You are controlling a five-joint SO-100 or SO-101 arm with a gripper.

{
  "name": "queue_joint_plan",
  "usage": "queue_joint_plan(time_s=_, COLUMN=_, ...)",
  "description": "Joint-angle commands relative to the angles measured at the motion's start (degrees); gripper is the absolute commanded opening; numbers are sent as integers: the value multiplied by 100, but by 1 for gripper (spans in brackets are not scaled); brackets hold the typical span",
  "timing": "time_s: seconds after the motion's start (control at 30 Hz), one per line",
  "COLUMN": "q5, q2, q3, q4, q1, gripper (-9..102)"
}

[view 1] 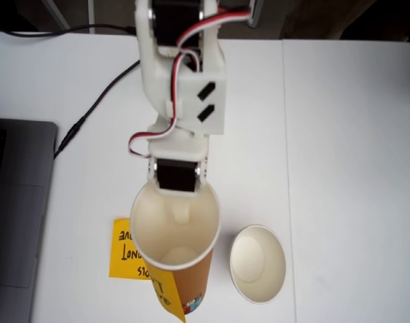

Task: Pickup cup and make a pile of cup.

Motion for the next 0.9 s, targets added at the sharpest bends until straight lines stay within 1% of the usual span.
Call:
queue_joint_plan(time_s=0.0, q5=35, q2=571, q3=-457, q4=-97, q1=-422, gripper=-7)
queue_joint_plan(time_s=0.37, q5=35, q2=422, q3=-1406, q4=-97, q1=-1705, gripper=-7)
queue_joint_plan(time_s=0.6, q5=35, q2=26, q3=-1608, q4=-97, q1=-2021, gripper=-7)
queue_joint_plan(time_s=0.87, q5=35, q2=-562, q3=-1802, q4=-97, q1=-2039, gripper=-7)
